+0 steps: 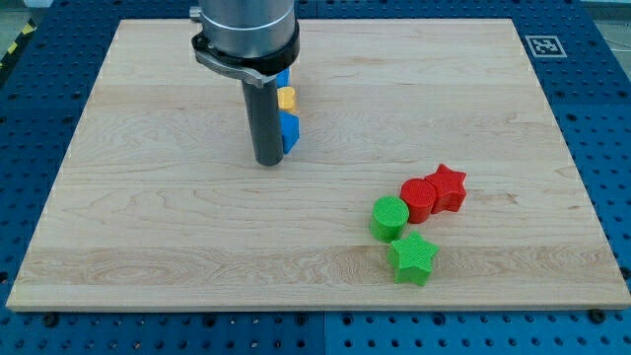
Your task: Push the blue cube down to the yellow heart
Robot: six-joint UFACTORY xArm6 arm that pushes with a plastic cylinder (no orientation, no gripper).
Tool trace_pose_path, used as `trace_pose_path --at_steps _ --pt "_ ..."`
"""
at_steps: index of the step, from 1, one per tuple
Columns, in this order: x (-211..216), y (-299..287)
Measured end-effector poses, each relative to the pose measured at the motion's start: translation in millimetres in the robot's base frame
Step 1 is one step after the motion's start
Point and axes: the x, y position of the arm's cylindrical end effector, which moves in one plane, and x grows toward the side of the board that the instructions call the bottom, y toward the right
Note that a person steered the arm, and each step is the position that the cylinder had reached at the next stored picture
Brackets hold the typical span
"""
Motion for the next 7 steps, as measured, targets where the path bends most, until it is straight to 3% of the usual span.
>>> trace_pose_path --at_steps 2,5,7 --pt "-19 13" --pt "77 34" --pt "85 95"
